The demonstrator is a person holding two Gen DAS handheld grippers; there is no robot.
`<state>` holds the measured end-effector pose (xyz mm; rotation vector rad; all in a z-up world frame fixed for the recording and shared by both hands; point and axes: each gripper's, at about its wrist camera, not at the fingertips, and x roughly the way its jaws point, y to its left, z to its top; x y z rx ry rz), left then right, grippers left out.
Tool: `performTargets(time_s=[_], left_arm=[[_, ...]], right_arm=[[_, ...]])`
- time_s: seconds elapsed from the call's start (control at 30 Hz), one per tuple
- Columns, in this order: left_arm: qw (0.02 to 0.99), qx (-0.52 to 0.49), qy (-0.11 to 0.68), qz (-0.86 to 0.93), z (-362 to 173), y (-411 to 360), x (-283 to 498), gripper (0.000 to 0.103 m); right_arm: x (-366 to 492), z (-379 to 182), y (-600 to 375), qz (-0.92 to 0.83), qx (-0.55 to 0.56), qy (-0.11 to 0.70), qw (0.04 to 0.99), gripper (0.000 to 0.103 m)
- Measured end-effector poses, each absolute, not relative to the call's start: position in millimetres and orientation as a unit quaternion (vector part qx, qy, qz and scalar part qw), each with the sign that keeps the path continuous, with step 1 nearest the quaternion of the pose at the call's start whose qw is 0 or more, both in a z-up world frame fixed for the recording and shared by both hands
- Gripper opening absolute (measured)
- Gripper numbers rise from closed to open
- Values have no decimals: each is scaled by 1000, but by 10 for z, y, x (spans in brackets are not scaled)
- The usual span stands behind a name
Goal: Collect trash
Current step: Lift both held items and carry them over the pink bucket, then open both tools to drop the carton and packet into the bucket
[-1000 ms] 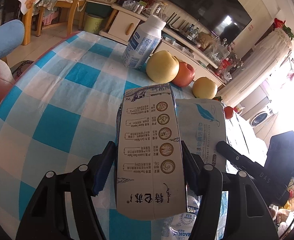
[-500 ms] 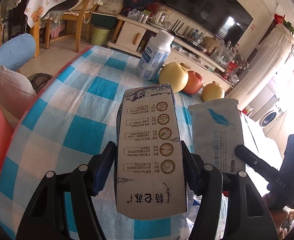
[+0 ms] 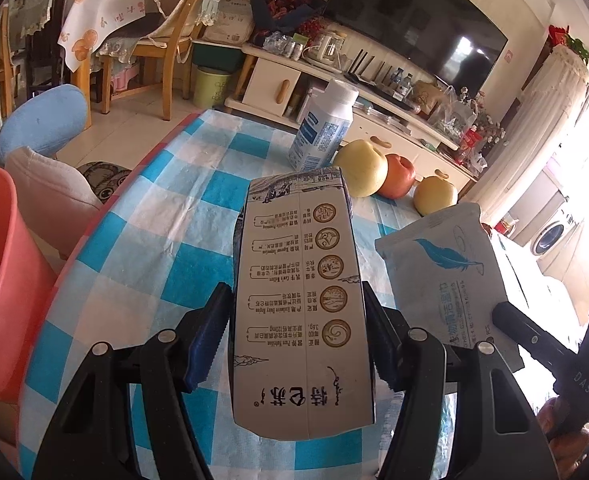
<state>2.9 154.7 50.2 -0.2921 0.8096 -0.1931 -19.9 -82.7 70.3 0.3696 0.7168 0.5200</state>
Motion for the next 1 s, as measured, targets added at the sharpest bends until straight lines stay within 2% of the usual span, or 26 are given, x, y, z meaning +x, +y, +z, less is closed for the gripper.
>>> performTargets(time_s=[0.6, 1.0], left_arm=[[915, -142, 371, -71, 692, 1763, -155, 64], [927, -181, 329, 24, 924, 2570, -390, 64]], right_arm=[[-286, 877, -458, 270, 184, 337, 883, 12], [-249, 1207, 277, 329, 185, 312, 872, 12]])
